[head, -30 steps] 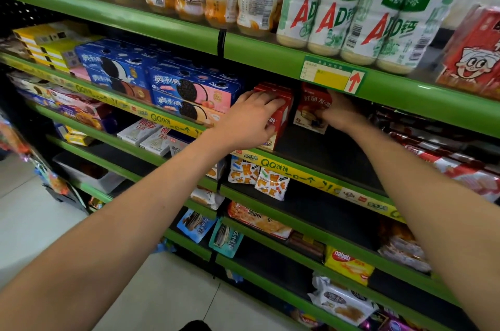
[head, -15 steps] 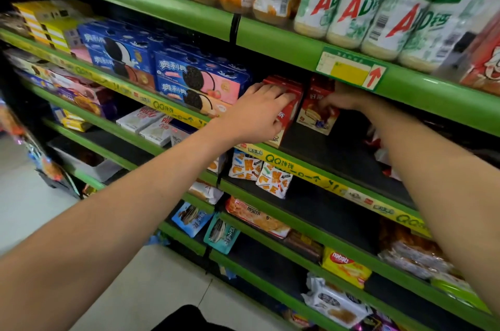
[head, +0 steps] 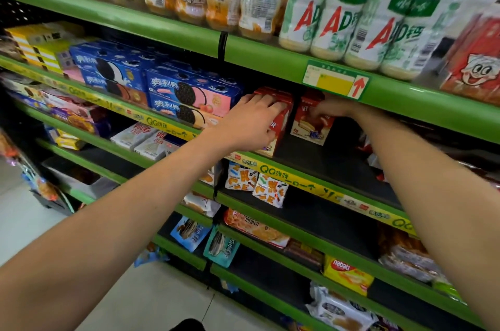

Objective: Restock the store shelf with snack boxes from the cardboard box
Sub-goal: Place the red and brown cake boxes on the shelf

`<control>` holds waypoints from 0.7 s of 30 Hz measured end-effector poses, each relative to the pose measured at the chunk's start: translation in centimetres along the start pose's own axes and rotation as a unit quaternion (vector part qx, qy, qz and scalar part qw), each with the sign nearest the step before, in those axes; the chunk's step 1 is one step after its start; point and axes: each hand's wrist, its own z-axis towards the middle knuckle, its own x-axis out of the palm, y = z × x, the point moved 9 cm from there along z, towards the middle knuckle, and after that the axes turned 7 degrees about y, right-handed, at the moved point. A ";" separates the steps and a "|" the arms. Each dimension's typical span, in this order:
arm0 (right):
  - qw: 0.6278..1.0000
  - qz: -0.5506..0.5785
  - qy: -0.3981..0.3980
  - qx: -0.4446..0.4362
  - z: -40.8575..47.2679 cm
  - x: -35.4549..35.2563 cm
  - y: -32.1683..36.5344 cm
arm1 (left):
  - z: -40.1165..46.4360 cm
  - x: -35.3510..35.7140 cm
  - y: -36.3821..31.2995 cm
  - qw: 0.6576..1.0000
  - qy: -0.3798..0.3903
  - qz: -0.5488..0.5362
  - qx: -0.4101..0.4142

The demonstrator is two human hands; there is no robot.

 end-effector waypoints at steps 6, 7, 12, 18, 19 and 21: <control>0.996 0.006 -0.051 -0.078 -4.9 -0.2 -1.3 | -1.3 -3.2 -3.4 0.991 -0.094 -0.049 0.077; 0.996 -0.004 -0.044 -0.082 -5.7 0.1 -1.8 | -2.1 -3.8 -4.4 0.982 -0.132 -0.090 0.098; 0.992 -0.052 -0.030 -0.107 -9.5 1.0 -2.9 | -1.5 0.1 -6.9 0.915 -0.041 -0.401 -0.020; 0.972 0.186 -0.105 -0.095 -12.9 1.8 -6.9 | 2.1 6.8 -6.7 0.705 0.070 -0.678 -0.195; 0.960 0.228 -0.134 -0.090 -13.3 2.1 -7.5 | 2.6 7.3 -6.7 0.668 0.068 -0.711 -0.208; 0.934 0.304 -0.165 -0.092 -13.6 3.2 -8.2 | 3.5 7.8 -6.6 0.606 0.058 -0.760 -0.227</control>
